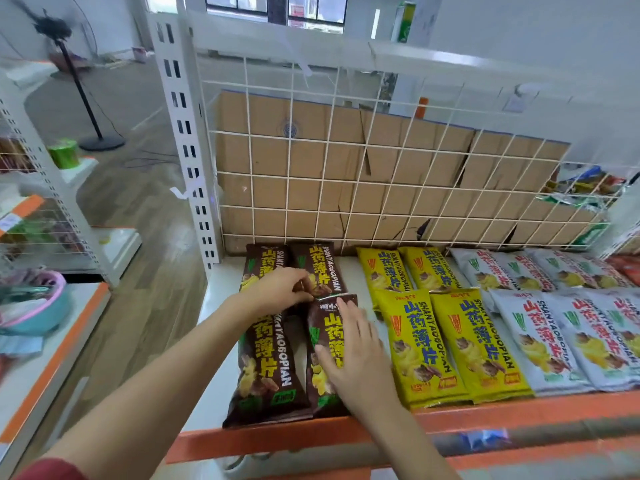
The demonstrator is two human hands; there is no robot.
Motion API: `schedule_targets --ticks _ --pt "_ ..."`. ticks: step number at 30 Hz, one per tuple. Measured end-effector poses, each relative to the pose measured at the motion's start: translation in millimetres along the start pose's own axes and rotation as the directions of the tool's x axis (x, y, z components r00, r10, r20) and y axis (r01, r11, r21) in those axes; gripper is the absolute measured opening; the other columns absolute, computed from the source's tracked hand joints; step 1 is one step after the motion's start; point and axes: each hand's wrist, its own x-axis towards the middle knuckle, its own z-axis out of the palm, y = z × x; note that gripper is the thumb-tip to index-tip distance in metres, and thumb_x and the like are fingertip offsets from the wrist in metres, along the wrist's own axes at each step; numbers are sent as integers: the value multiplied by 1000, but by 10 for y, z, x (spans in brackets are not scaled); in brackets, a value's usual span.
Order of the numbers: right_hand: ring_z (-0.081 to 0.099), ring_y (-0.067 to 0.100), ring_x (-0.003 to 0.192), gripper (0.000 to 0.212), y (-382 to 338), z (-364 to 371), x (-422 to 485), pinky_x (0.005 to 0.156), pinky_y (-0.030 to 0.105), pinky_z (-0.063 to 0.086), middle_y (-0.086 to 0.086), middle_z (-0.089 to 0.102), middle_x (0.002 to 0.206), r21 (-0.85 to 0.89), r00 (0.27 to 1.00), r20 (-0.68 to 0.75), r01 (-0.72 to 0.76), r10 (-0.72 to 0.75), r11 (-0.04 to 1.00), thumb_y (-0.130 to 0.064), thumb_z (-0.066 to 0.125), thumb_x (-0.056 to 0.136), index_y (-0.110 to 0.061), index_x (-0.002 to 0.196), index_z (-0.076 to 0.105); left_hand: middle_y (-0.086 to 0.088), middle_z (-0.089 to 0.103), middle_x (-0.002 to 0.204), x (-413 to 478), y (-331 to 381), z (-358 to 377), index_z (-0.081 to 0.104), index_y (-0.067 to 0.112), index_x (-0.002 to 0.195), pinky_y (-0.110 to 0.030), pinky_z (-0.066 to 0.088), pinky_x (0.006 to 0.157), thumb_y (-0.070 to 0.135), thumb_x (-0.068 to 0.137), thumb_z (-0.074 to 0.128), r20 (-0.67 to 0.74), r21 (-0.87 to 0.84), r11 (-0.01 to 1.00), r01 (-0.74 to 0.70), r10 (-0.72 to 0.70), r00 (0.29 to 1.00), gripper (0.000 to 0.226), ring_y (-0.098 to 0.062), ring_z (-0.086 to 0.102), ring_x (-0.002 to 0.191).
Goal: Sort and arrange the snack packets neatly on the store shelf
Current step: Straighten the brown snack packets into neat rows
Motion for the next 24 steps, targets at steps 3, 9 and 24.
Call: schedule_targets --ticks 3,9,24 --pt "36 23 135 80 -84 145 -137 101 39 40 3 35 149 -77 998 -38 -44 42 996 -60 32 77 -21 146 24 10 60 82 0 6 5 58 27 85 -23 41 71 17 86 65 -3 -78 997 -17 17 1000 12 -11 58 82" --pt "50 28 124 85 -174 172 -181 82 41 53 8 45 142 -143 992 -43 -120 115 982 -60 41 67 -16 140 34 16 56 78 -44 11 81 60 24 88 -13 37 63 10 88 61 -173 -180 981 -69 38 984 14 0 53 77" --pt "7 21 142 97 -248 108 -365 107 46 24 -7 -22 154 -171 962 129 -219 242 961 -59 46 82 -24 144 -21 5 60 80 -33 -17 124 55 27 86 -31 46 73 12 87 62 -175 -126 991 -39 16 984 16 -14 55 80"
